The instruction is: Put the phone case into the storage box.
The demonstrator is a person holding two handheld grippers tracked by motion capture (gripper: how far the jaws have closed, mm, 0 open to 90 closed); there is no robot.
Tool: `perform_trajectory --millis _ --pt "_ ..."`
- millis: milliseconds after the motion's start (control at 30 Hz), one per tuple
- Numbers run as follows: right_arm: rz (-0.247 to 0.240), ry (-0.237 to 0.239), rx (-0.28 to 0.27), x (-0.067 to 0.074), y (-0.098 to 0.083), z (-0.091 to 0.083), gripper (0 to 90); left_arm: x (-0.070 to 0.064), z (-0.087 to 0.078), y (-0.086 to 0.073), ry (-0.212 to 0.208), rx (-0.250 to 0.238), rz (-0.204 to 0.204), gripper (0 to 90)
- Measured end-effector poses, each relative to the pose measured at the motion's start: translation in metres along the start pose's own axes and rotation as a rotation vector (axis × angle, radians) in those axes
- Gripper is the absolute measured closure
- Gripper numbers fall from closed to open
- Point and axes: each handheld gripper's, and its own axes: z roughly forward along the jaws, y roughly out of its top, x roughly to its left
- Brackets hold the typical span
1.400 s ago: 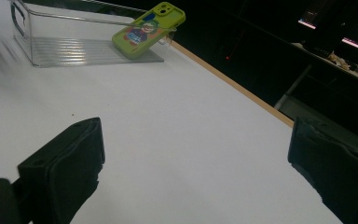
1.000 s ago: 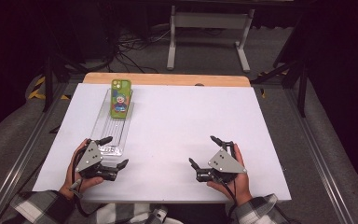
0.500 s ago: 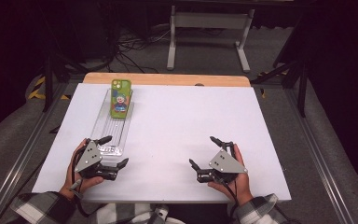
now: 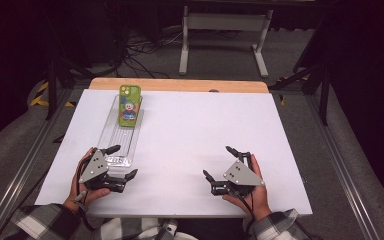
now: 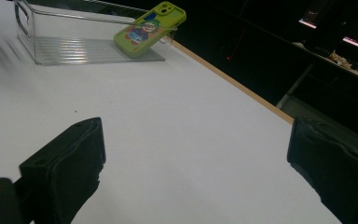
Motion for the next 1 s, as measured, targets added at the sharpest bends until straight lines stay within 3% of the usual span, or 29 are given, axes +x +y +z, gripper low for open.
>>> perform_trajectory --millis 1000 --pt "-0.008 0.021 0.024 -0.002 -0.0038 0.001 5.9 0.0023 0.0033 0.0019 -0.002 0.007 0.001 6.7"
